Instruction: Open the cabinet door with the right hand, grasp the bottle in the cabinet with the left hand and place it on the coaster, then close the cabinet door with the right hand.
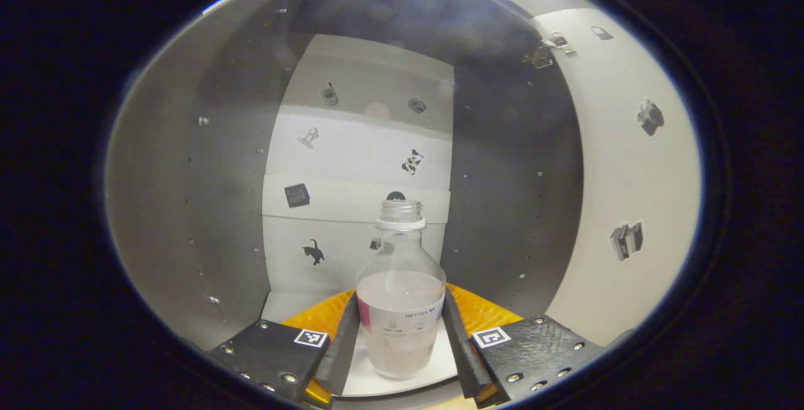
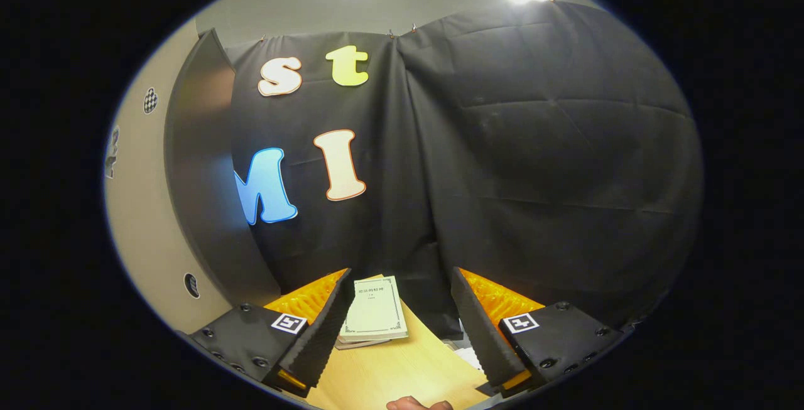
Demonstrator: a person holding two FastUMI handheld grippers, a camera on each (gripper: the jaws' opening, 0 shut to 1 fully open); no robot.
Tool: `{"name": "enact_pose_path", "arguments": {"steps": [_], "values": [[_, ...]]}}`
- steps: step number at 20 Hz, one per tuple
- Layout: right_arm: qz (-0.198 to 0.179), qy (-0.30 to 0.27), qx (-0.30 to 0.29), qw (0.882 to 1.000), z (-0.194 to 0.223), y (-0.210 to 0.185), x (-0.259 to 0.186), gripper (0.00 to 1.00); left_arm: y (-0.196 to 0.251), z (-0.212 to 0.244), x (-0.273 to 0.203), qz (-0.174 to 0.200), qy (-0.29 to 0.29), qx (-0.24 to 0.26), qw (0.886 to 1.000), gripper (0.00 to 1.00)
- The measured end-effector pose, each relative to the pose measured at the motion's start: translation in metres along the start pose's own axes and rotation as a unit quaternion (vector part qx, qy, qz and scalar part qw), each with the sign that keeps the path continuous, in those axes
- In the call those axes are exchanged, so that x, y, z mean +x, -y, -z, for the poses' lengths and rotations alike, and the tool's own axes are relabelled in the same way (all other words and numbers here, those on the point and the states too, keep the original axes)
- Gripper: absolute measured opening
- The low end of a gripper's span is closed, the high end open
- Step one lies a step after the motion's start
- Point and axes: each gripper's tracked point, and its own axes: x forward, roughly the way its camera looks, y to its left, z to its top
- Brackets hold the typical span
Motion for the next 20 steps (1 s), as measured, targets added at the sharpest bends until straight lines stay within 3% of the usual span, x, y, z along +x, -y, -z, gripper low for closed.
{"name": "enact_pose_path", "arguments": {"steps": [4,7,10,16,20], "values": [[-0.018,-0.001,0.032,0.999,-0.002,-0.014,-0.021,0.98,0.0,-0.023,-0.04,0.01,0.017,0.0,1.0,0.67],[-0.012,0.006,0.02,1.0,-0.002,-0.012,-0.039,0.98,-0.007,-0.04,-0.073,0.008,0.027,0.02,0.999,0.7],[-0.014,0.004,0.016,1.0,0.0,-0.017,-0.058,0.98,-0.014,-0.055,-0.102,0.004,0.035,0.038,0.999,0.68],[-0.016,-0.002,0.029,0.999,0.007,-0.023,-0.087,0.98,-0.045,-0.062,-0.16,-0.023,0.044,0.046,0.998,0.69],[-0.024,0.011,0.003,1.0,-0.008,-0.034,-0.107,0.98,-0.079,-0.05,-0.206,-0.055,0.042,0.056,0.996,0.69]]}}
